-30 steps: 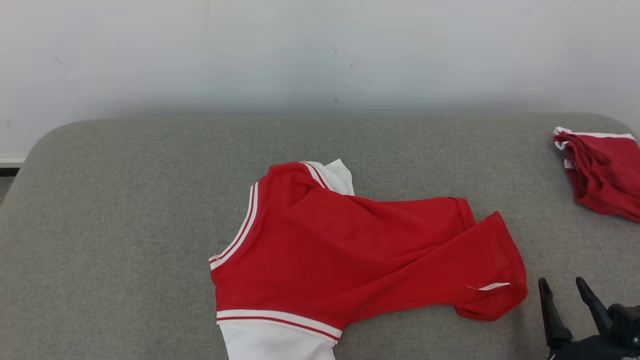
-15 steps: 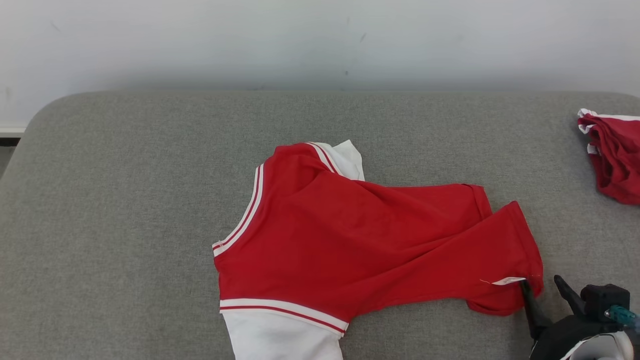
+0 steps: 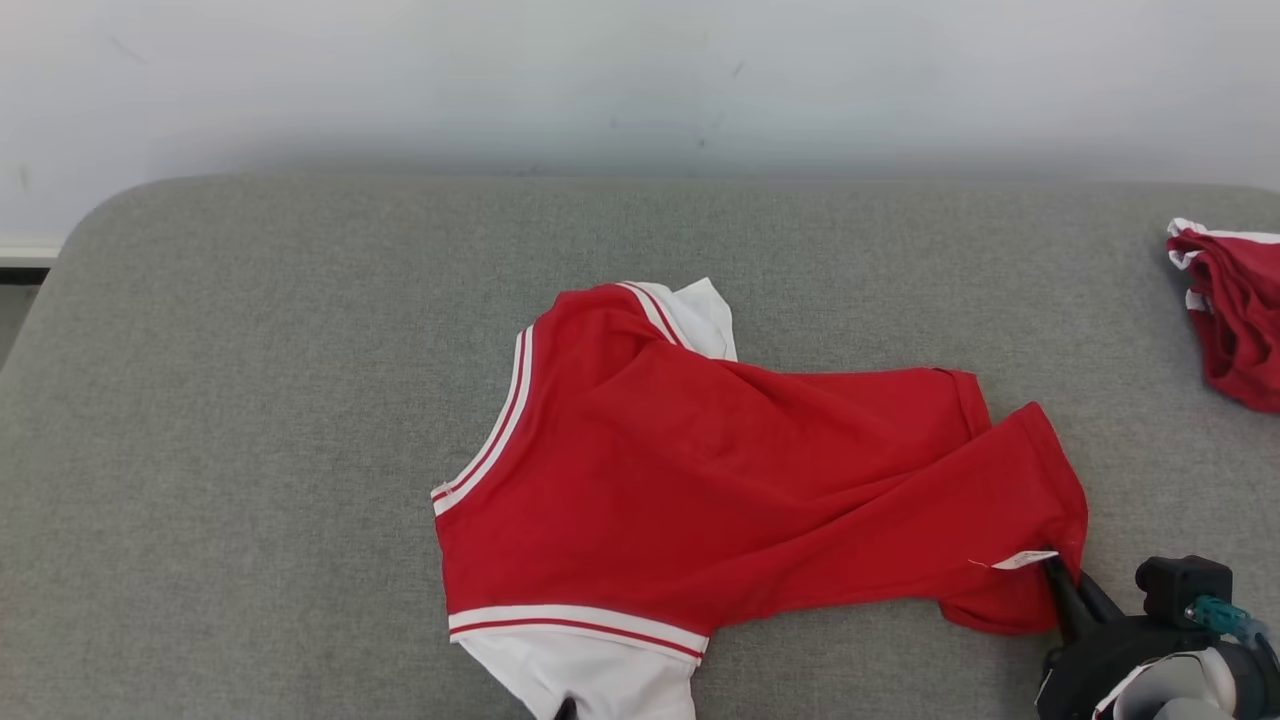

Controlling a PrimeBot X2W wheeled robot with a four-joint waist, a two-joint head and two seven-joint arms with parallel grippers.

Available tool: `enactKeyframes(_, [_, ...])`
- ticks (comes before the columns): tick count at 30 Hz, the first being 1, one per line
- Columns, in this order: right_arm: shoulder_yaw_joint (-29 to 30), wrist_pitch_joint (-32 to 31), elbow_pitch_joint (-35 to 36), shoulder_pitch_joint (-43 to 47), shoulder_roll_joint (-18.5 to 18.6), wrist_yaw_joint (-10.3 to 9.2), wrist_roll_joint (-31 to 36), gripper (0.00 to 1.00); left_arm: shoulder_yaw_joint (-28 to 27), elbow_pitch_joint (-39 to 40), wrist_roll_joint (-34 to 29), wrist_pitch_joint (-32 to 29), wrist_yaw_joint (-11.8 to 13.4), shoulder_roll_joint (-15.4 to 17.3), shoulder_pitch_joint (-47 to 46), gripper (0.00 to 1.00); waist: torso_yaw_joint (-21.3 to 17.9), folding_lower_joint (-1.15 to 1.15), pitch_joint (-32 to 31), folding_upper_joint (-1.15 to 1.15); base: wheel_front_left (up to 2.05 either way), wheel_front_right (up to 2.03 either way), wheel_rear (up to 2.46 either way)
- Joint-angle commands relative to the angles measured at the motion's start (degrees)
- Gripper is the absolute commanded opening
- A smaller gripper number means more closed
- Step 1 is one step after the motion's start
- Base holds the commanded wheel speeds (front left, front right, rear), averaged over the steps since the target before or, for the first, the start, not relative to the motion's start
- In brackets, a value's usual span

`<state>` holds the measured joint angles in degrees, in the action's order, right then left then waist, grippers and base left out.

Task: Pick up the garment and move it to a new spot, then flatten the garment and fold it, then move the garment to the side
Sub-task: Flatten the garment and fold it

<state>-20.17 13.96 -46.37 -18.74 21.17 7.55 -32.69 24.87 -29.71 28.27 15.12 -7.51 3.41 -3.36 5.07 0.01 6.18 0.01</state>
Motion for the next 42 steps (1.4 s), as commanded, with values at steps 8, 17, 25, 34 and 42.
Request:
enactKeyframes(8, [-3.82, 1.24, 10.44, 3.55, 2.10, -0.15, -4.82, 0.00, -6.26, 10.71, 3.27, 0.01, 0.10, 1.21, 1.15, 0.00, -1.58, -0.01, -1.96, -0.01, 0.00, 0.00, 0.00])
enactKeyframes(17, [-7.12, 1.24, 22.39, -4.37, 5.11, -0.15, -9.23, 0.00, -8.29, 16.84, 5.69, -0.66, 0.10, 9.92, -14.47, 0.00, -3.25, -0.01, -0.44, -0.01, 0.00, 0.00, 0.00])
enactKeyframes(25, [-7.78, -5.04, 24.08, -30.44, 6.61, -0.15, -15.95, 0.00, -7.02, 13.06, 11.89, -10.28, 0.10, 17.62, -48.73, 0.00, -4.75, -0.01, 12.89, -0.01, 0.00, 0.00, 0.00])
enactKeyframes(34, [-5.73, -12.29, 17.53, -65.99, 5.49, -0.15, -19.31, 0.00, -7.96, -1.61, 10.95, -16.82, 0.50, 18.09, -88.78, 0.00, -6.29, -0.01, 27.17, -0.01, 0.00, 0.00, 0.00])
enactKeyframes(42, [-6.01, -12.50, 7.63, -83.83, 2.93, -0.15, -19.10, 0.00, -6.19, -12.94, 7.58, -15.12, 0.29, 16.66, -107.56, 0.00, -6.50, -0.01, 28.91, -0.01, 0.00, 0.00, 0.00])
